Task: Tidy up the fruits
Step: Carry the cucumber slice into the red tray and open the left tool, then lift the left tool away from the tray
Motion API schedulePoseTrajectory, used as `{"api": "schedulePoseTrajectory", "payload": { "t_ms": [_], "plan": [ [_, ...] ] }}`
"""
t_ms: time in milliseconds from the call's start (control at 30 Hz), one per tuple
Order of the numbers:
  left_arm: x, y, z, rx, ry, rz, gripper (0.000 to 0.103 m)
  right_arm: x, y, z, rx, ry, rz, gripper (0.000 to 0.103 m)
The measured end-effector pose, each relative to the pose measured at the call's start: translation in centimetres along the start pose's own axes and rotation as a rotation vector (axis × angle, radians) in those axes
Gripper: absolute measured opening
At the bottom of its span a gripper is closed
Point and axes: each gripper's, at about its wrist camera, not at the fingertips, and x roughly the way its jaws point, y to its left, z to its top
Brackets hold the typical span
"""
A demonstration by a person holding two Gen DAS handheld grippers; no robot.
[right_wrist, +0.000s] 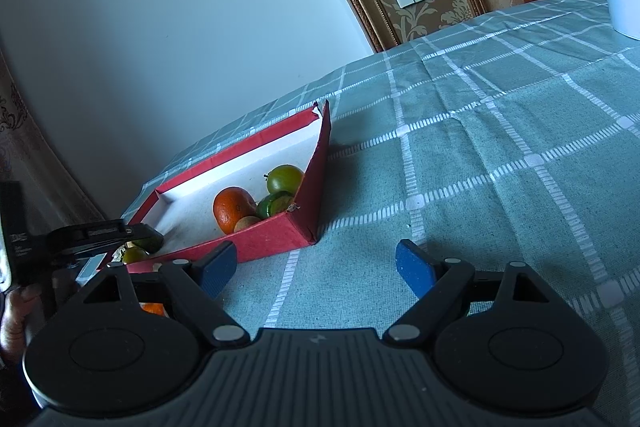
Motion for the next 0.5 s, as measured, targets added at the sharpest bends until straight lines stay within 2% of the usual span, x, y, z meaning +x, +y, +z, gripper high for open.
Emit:
{"api": "schedulePoseTrajectory", "payload": {
  "t_ms": [33,100,300,500],
  "plan": [
    [-0.7,0.4,-0.1,-0.011,-0.008,-0.003,0.077,0.0,0.0,0.0,0.001,0.0,0.0,0.087],
    [-2.5,1.5,-0.7,-0.044,-0.041,-0.002,0.097,0.0,0.0,0.0,0.001,0.0,0.0,0.087],
    [-6.6,4.8,-3.7,-0.107,-0.085,-0.008,0.103,0.0,0.0,0.0,-0.001,0.001,-0.001,0.087],
    [-6.8,6.4,-6.4,-0.119,-0.087,0.019,0.103,0.0,0.1,0.0,-0.007,-0.007,-0.009,0.087]
  ]
}}
